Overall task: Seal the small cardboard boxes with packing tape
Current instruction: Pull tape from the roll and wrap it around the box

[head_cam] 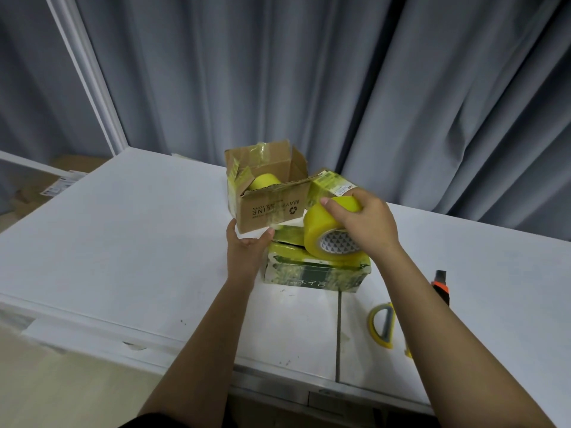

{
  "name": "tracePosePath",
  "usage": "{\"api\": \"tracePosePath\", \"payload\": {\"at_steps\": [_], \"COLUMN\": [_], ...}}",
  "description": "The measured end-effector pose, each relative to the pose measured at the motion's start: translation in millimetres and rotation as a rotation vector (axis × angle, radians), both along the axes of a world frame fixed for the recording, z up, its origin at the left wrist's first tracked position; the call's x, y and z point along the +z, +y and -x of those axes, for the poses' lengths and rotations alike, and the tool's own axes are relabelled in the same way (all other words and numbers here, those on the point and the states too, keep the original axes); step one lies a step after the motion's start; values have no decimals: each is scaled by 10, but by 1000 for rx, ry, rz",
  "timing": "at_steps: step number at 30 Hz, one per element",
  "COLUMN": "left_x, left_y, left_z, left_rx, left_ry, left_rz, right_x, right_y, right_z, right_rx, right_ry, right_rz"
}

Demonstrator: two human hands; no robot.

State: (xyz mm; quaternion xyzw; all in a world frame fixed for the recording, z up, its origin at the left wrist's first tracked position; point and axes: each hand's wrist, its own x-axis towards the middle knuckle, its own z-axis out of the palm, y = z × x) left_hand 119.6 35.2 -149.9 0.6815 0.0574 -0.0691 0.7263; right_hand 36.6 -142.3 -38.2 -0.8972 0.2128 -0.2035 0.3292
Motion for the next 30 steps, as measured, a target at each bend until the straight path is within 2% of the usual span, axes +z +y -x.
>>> {"api": "tracePosePath", "payload": {"at_steps": [7, 12, 20, 26, 30], "left_x": [-44, -77, -84, -107, -114], "left_y": [-42, -92, -94, -64, -72], "left_z": [31, 63, 75, 63, 69], "left_rx": [48, 89, 47, -12, -77], "left_ry": [12, 50, 183, 56, -16], "left_rz": [-36, 15, 147, 87, -76], "right_x": [7, -13, -11, -9, 1], "right_y": [59, 56, 56, 62, 79], "right_z": [-21, -23, -7, -12, -7], "right_rx": [2, -2, -6, -12, -18], "right_ry": [-37, -35, -35, -19, -11], "right_rz": [56, 65, 64, 68, 66]}}
